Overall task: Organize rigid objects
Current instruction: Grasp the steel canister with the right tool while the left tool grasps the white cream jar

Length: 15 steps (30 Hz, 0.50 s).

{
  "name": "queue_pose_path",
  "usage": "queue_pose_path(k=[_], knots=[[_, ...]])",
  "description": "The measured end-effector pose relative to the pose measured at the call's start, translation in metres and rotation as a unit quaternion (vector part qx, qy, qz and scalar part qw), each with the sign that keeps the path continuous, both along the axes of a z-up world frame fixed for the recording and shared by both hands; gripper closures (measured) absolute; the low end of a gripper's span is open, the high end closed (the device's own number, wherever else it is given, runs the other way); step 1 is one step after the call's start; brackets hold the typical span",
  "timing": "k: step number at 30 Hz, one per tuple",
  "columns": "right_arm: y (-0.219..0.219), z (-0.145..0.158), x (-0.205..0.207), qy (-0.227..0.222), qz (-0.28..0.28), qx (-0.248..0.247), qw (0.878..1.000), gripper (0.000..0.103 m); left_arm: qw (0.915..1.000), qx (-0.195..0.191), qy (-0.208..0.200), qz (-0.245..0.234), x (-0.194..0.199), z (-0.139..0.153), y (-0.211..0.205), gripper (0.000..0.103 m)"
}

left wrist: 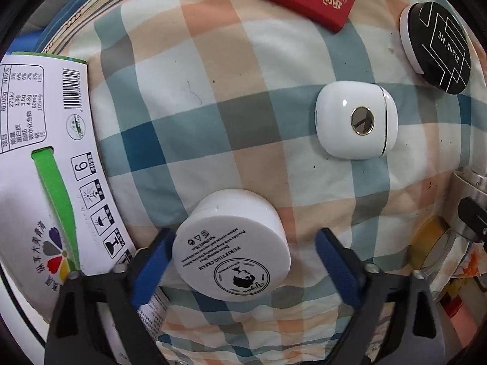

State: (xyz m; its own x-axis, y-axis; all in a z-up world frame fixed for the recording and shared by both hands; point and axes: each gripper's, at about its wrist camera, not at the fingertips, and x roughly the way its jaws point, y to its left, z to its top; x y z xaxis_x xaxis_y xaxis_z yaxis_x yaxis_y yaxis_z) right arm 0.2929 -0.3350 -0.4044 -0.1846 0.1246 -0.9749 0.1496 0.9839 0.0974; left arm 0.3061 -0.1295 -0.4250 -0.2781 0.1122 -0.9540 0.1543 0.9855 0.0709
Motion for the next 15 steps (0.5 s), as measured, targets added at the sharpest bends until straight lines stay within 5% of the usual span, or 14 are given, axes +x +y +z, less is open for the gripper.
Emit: queue_pose_path(k=[1, 9, 15], knots=[[-0.002, -0.003, -0.001, 0.002, -0.001, 0.007, 1.0, 0.029, 1.0, 0.006, -0.004, -0.001, -0.002, 0.0, 0.0, 0.038], [-0.016, -0.013, -0.003, 0.006, -0.016, 0.033, 0.999, 0.029, 0.9959, -0.072, -0.023, 0.05, -0.013, 0.012, -0.011, 0.037], [-0.024, -0.013, 0.004, 0.012, -0.02, 0.036, 0.999, 0.029, 0.9954, -0.073, -0.002, 0.062, -0.02, -0.008, -0.005, 0.036]])
